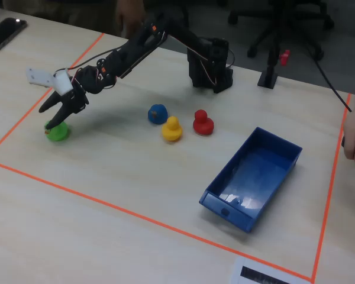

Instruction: Grasp green duck and put it into box.

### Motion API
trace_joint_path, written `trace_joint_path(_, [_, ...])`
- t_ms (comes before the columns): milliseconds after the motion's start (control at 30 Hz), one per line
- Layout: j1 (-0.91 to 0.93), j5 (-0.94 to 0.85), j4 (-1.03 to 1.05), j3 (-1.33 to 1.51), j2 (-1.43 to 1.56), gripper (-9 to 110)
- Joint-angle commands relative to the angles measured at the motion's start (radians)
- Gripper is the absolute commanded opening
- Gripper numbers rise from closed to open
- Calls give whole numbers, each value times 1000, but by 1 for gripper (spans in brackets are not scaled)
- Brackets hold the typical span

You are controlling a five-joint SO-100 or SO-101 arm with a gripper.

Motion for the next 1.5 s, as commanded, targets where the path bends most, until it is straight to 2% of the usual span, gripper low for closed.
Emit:
trace_joint_path(0, [9, -5, -29, 8, 12, 33])
trace_joint_path(833, [12, 8, -98, -64, -124, 32])
trace_joint_path(900, [8, -3, -98, -63, -127, 25])
trace_joint_path(967, [8, 3, -98, -60, -129, 4])
trace_joint_path(1000, [8, 9, -98, -57, -129, 0])
trace_joint_path(1367, [12, 32, -41, -32, -92, 0])
trace_joint_path(1467, [-2, 153, 176, -52, 37, 0])
